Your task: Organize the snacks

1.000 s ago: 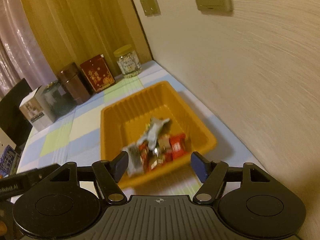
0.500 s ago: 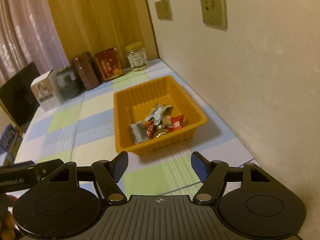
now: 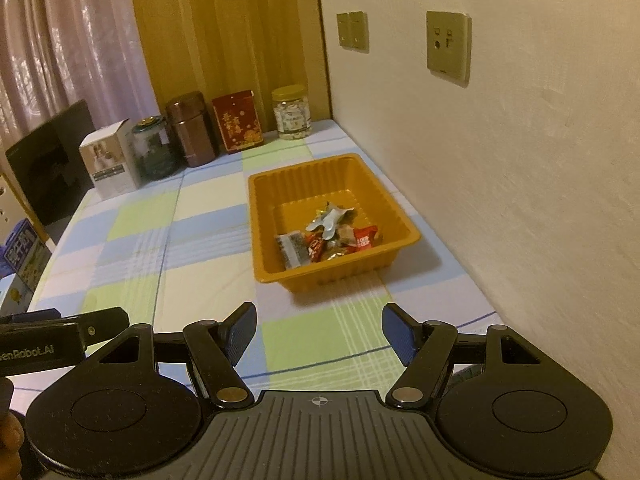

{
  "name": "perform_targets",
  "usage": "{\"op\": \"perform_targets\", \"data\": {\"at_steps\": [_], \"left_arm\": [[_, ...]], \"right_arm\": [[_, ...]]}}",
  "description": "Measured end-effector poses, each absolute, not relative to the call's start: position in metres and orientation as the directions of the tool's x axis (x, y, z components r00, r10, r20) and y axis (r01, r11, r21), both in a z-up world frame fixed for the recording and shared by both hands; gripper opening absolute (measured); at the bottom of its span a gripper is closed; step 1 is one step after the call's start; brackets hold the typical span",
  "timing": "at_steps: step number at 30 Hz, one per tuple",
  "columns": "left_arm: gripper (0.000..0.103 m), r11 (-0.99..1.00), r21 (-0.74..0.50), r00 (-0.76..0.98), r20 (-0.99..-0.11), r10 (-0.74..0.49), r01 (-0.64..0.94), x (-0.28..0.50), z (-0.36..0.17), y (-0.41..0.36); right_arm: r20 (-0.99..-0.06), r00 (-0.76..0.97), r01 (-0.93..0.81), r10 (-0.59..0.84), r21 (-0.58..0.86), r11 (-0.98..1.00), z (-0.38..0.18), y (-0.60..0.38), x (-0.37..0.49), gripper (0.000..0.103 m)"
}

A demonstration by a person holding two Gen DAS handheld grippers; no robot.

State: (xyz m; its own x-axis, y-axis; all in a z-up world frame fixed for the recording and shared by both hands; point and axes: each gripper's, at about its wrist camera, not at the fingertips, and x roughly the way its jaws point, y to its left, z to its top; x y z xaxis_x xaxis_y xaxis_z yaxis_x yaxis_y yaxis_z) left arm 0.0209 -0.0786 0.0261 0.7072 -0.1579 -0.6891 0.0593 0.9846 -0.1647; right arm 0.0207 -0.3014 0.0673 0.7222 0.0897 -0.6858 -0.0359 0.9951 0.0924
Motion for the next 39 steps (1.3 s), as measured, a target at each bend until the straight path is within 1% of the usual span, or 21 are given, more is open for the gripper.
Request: {"op": "perform_targets", "data": {"at_steps": [13, 39], "left_arm": [[0.103, 0.989, -0.132, 0.717, -0.682, -0.140, 0.068, 0.008, 0.030, -0.076], [0.103, 0.990, -0.121, 0.721, -0.679, -0.138, 0.076, 0.011, 0.033, -0.077]], "right_arm": [[-0.679, 0.727, -0.060, 0.100, 0.083, 0.995, 0.072, -0.289, 0.009, 0.069], [-0.678, 0.729, -0.059, 0.098, 0.080, 0.995, 0.074, -0.289, 0.010, 0.069]]}}
